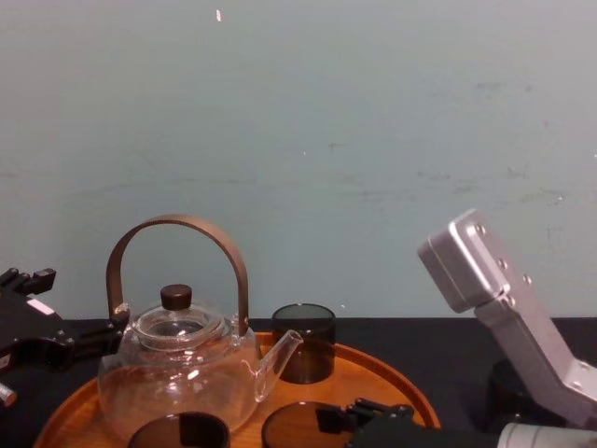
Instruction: Pick up the glass from the table and place it on the tray.
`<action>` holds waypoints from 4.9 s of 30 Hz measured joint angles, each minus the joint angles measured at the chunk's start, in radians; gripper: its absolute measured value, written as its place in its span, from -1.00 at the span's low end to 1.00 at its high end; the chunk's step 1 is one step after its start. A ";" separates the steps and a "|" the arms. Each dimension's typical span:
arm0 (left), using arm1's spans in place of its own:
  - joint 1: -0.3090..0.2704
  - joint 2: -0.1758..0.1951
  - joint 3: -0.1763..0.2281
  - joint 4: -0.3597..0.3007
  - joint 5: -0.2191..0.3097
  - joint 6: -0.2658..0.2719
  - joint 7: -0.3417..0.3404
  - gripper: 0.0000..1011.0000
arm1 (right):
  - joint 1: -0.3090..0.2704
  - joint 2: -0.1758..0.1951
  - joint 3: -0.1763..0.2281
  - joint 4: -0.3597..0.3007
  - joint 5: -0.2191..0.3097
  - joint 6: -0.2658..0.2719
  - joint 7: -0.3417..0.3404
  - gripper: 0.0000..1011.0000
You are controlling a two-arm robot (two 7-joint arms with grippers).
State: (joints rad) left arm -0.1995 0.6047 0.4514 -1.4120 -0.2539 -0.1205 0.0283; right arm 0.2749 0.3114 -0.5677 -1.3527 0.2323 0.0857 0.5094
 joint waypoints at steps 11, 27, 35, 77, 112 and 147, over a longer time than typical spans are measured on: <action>0.000 0.000 0.000 0.000 0.000 0.000 0.000 0.98 | 0.001 0.001 -0.001 0.001 0.001 0.003 0.001 0.79; 0.000 0.000 0.000 0.000 0.000 0.000 0.000 0.98 | 0.001 0.001 0.000 0.000 0.001 0.002 0.000 0.98; 0.000 0.000 0.000 0.000 0.000 0.000 0.000 0.98 | -0.013 0.013 0.007 -0.015 0.020 0.007 0.005 0.98; 0.000 0.000 0.000 0.000 0.000 0.000 0.000 0.98 | -0.405 0.220 0.259 -0.388 0.106 0.003 -0.162 0.98; 0.000 0.000 0.000 0.000 0.000 0.000 0.000 0.98 | -0.303 0.171 0.404 -0.195 0.111 -0.030 -0.162 0.98; 0.000 0.000 0.000 0.000 0.000 0.000 0.000 0.98 | -0.060 0.104 0.300 0.071 0.085 -0.071 -0.074 0.98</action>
State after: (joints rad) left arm -0.1995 0.6047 0.4514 -1.4120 -0.2539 -0.1205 0.0283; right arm 0.2151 0.4155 -0.2679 -1.2813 0.3170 0.0152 0.4358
